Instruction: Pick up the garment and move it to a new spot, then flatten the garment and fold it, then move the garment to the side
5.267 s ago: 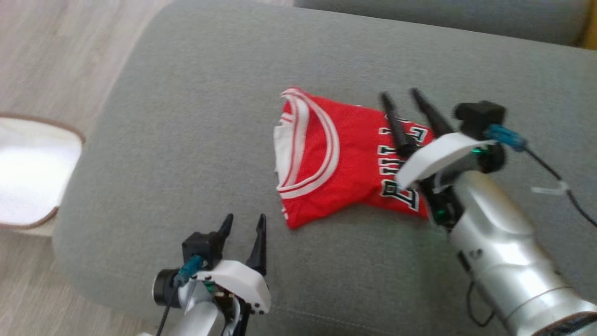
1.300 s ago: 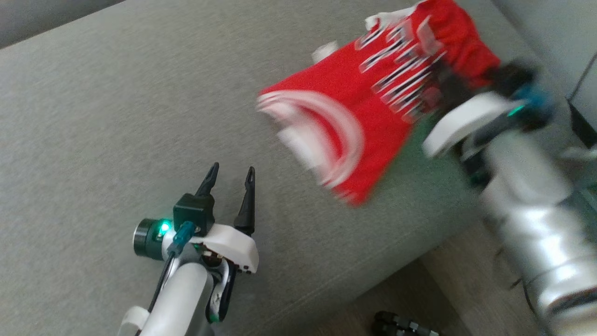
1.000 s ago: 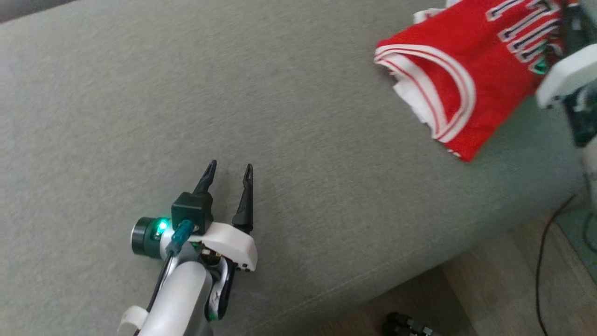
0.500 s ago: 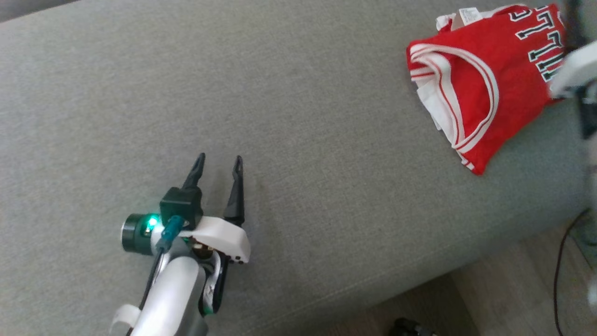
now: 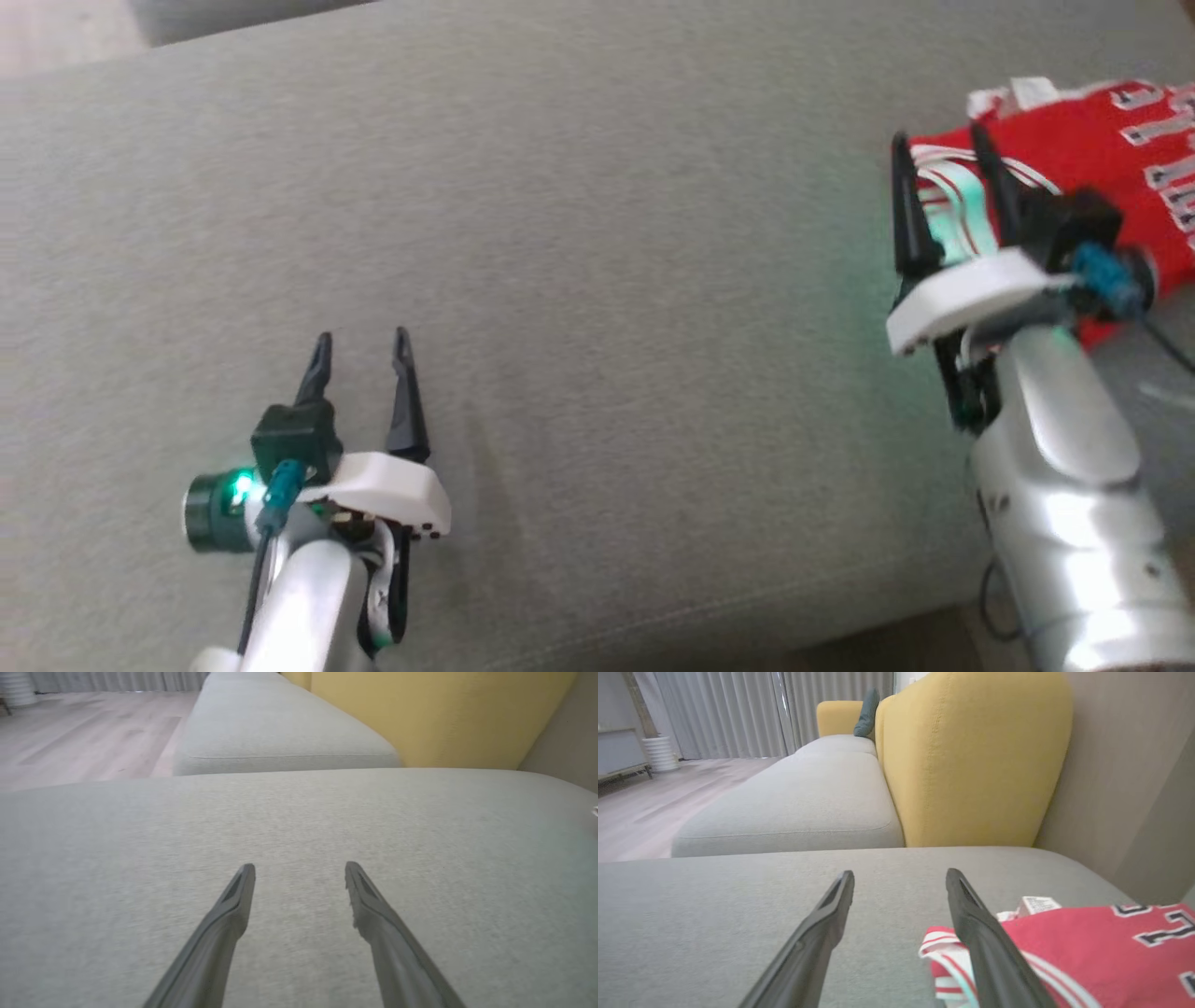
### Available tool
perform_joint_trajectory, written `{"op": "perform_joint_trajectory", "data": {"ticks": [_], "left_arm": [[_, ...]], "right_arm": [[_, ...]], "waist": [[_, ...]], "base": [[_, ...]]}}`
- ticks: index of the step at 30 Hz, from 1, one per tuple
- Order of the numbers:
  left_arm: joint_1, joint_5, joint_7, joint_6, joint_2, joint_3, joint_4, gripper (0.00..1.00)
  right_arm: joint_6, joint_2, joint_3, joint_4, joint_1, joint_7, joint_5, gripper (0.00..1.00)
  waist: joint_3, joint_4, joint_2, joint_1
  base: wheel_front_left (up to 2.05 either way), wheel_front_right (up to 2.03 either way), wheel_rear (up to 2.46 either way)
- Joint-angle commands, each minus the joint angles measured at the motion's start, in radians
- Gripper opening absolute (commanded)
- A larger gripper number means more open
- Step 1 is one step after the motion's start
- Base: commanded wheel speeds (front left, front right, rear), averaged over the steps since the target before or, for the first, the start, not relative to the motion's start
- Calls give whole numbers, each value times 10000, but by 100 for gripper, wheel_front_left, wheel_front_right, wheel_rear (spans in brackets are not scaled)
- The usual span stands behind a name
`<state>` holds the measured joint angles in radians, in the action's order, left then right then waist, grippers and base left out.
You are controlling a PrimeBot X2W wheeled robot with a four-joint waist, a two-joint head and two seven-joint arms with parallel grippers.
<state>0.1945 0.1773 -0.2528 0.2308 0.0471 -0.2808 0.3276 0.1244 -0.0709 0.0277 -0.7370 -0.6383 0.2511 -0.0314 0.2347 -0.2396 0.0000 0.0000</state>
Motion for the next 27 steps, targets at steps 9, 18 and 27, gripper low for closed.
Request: {"op": "perform_joint_trajectory", "data": {"ticks": [9,18,27], "left_arm": [[-309,-100,-90,341,31,932,-417,100],[-654,76,-90,182,31,1505,-476,100],[-928,242,-90,-134,31,1872,-483,100]], "right_arm": [[63,202,850,908,1390,106,-906,100],[63,204,1142,1088,2050,106,-1299,100],[63,205,1377,997,2405,106,-1533,100]], "waist": [[-679,1207,0,0],[-1287,1536,0,0],[-1623,1560,0,0]], "base": [[0,0,0],[0,0,0],[0,0,0]]}}
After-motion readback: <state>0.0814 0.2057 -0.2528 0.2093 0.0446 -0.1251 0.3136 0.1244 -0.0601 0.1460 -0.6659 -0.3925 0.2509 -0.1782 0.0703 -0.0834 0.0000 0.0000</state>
